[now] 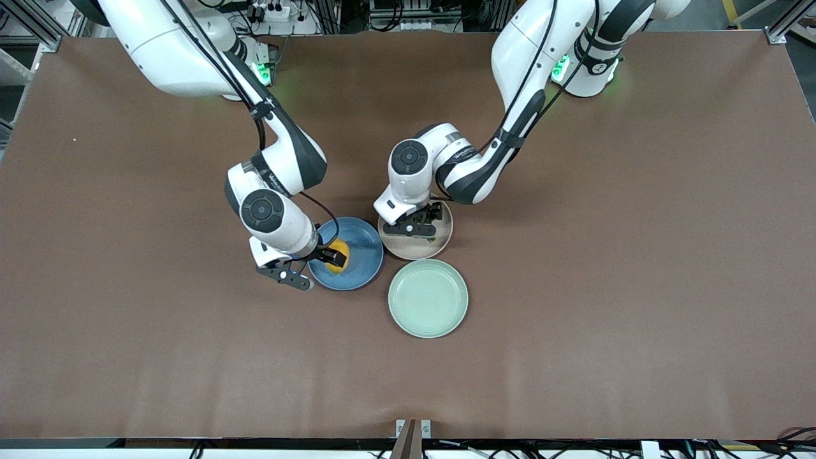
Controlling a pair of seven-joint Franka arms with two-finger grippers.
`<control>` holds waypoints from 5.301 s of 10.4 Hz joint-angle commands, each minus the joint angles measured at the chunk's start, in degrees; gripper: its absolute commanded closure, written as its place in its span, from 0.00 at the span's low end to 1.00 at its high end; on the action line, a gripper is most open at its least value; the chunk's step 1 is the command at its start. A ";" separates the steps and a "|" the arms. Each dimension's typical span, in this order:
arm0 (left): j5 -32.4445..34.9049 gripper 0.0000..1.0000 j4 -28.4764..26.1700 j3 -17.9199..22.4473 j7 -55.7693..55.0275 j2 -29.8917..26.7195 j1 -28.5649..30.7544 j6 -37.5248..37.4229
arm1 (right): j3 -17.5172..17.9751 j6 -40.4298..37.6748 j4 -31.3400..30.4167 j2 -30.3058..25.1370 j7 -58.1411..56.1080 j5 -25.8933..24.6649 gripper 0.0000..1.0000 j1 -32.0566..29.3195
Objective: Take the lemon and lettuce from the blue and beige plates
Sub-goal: 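Grasp the lettuce with the left gripper while the right gripper grasps the lemon, then lift both items and carry them away from the plates, then open the left gripper to drop the lettuce while the right gripper lowers the lemon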
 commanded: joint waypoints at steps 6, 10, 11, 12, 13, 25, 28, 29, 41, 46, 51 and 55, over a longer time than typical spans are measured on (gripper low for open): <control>2.04 1.00 1.23 0.44 -1.40 1.43 -0.86 1.59 | 1.15 1.98 -0.51 1.82 4.09 -4.71 0.00 2.11; 2.04 1.00 1.15 0.44 -1.57 -2.08 -0.07 0.54 | 1.15 2.07 -0.77 2.26 3.57 -7.43 0.00 1.41; 2.04 1.00 1.15 0.53 -1.49 -3.66 0.11 -1.99 | 1.15 2.16 -0.78 2.61 3.56 -7.87 0.00 1.41; 2.04 1.00 1.06 0.53 -1.31 -5.41 0.20 -4.62 | 1.15 2.16 -0.69 2.96 3.56 -8.57 0.00 1.50; 2.13 1.00 1.06 0.53 -1.14 -6.91 1.50 -6.30 | 1.15 2.16 -0.69 3.23 3.74 -9.45 0.00 1.33; 2.13 1.00 1.23 0.53 17.91 -10.44 23.55 -9.40 | 0.80 2.17 0.36 5.26 4.00 -12.10 0.75 1.24; 1.87 1.00 1.50 0.53 24.33 -9.30 30.59 -9.22 | 0.89 -2.40 0.37 -0.18 1.65 -8.34 0.85 -0.16; 1.78 1.00 1.85 0.53 26.18 -8.51 31.83 -9.22 | 0.89 -4.41 0.11 -1.94 -1.41 -6.67 0.85 -1.04; 2.22 0.00 -17.87 -7.33 30.77 -19.80 48.23 -4.68 | -19.30 -0.51 -19.90 -18.30 -51.24 3.55 0.85 -6.76; 1.52 0.00 -29.96 -7.47 29.98 -36.25 45.47 -4.21 | -23.89 9.43 -27.57 -17.43 -61.56 4.59 0.85 -7.63; -2.50 0.00 -22.52 -6.85 31.90 -41.99 43.00 -12.80 | -22.76 15.51 -29.87 -13.83 -61.56 8.64 0.84 -7.47; -6.92 0.00 -14.25 -6.85 36.83 -42.96 43.62 -20.03 | -21.18 18.33 -29.87 -11.80 -61.47 10.31 0.79 -7.29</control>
